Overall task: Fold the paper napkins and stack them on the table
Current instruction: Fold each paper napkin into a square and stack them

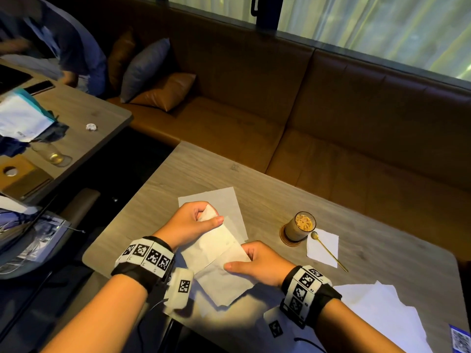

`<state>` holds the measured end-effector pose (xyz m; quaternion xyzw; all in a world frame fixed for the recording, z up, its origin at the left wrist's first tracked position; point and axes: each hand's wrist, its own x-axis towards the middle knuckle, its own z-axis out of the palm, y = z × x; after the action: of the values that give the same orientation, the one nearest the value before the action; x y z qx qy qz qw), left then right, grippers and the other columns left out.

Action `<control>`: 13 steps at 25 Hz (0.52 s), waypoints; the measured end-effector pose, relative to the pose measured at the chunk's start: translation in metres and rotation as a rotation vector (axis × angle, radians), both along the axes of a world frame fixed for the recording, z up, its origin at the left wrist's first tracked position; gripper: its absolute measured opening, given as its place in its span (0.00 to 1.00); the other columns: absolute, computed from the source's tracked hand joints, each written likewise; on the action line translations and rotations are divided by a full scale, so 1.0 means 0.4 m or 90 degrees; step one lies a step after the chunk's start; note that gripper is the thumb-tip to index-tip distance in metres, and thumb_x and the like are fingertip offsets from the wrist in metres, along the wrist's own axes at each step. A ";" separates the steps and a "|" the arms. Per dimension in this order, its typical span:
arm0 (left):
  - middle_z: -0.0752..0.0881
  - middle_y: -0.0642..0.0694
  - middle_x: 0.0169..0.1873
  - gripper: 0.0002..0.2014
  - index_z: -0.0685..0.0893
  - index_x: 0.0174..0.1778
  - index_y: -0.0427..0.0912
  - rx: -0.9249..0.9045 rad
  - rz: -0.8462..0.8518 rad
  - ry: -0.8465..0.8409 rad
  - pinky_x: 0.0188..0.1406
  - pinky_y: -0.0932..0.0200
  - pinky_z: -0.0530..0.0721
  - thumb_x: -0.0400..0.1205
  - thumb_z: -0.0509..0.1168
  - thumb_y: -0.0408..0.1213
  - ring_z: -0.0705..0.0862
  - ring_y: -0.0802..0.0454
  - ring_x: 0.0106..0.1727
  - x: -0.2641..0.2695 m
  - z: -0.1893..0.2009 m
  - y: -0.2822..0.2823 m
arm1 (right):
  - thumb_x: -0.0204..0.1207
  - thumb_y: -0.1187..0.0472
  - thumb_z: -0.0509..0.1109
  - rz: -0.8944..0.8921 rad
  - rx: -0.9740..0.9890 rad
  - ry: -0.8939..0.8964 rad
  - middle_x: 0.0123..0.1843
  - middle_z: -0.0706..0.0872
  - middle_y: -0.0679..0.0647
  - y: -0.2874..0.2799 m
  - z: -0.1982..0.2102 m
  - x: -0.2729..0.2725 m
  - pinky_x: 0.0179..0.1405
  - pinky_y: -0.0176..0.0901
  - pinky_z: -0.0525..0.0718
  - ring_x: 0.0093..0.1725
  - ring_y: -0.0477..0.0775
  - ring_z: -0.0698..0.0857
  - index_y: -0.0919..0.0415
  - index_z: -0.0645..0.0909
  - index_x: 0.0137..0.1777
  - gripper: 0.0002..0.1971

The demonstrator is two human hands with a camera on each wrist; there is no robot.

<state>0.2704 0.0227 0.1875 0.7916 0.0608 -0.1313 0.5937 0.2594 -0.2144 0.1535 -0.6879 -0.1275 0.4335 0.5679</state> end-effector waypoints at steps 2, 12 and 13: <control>0.91 0.50 0.53 0.22 0.87 0.63 0.52 0.028 0.006 0.030 0.57 0.53 0.87 0.74 0.80 0.51 0.89 0.56 0.54 -0.002 -0.037 0.004 | 0.79 0.58 0.78 -0.005 0.014 -0.007 0.43 0.92 0.47 0.002 0.014 0.000 0.47 0.41 0.84 0.42 0.44 0.89 0.58 0.91 0.53 0.05; 0.88 0.63 0.68 0.20 0.81 0.76 0.56 -0.158 -0.203 0.206 0.65 0.76 0.77 0.93 0.51 0.50 0.83 0.71 0.70 -0.145 -0.016 -0.056 | 0.78 0.60 0.79 -0.024 0.017 -0.003 0.49 0.92 0.58 -0.033 0.042 0.018 0.52 0.43 0.84 0.48 0.51 0.87 0.66 0.90 0.57 0.12; 0.88 0.60 0.68 0.18 0.81 0.76 0.55 -0.166 -0.204 0.200 0.66 0.74 0.78 0.92 0.56 0.48 0.83 0.68 0.70 -0.164 -0.030 -0.053 | 0.75 0.56 0.80 -0.016 0.019 0.003 0.49 0.92 0.61 -0.023 0.030 0.013 0.54 0.46 0.83 0.49 0.52 0.86 0.67 0.90 0.58 0.17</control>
<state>0.2047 0.0015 0.1753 0.6779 0.0082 -0.3517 0.6455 0.2645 -0.2237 0.1654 -0.6798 -0.1242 0.4259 0.5839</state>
